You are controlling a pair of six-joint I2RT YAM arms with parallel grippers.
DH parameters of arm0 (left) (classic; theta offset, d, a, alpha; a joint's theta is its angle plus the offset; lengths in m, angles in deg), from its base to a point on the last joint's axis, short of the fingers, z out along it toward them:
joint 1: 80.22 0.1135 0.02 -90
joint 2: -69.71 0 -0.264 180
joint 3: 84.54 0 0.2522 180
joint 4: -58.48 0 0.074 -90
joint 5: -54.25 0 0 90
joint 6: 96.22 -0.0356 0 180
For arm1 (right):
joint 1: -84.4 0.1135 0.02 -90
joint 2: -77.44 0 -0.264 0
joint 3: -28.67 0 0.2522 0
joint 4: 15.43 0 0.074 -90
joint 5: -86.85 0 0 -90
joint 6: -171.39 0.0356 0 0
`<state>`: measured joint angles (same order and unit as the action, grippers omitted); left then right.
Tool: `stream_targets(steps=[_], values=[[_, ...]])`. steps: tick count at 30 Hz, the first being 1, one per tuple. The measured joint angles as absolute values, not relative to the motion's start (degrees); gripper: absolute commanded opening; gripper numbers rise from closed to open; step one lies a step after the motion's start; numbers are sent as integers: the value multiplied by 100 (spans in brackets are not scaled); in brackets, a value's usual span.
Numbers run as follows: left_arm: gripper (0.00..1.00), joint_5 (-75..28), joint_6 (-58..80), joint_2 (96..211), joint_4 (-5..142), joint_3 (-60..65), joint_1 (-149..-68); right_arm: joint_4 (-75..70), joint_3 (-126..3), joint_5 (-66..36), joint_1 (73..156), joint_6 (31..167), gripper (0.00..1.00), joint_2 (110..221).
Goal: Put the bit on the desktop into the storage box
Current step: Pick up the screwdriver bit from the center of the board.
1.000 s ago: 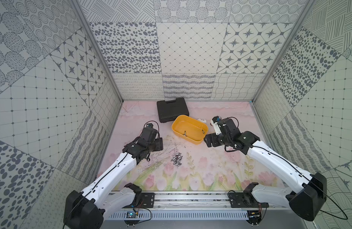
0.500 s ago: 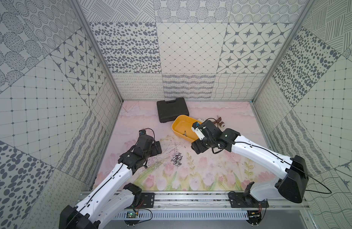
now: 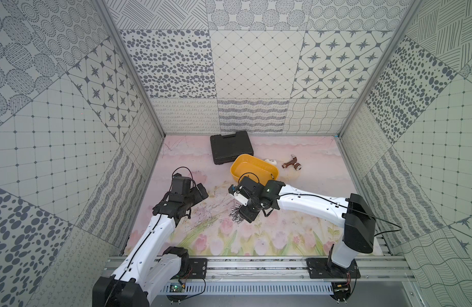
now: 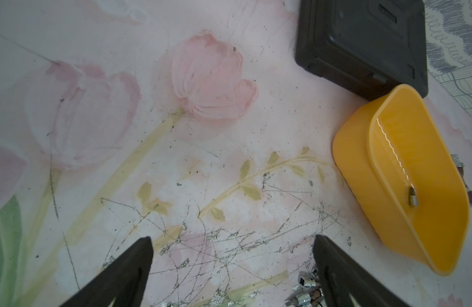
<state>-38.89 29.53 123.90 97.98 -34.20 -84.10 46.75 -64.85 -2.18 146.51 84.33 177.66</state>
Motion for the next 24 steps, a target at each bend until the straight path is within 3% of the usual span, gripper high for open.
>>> stream_targets(steps=[10,24], values=[[99,-3185,2999,12353,9721,-3575,-7694,4833,-6783,-141,14835,7937,49,18442],[99,-2973,2994,12259,9700,-3603,-7593,4894,-7067,-150,14865,7578,41,19028]])
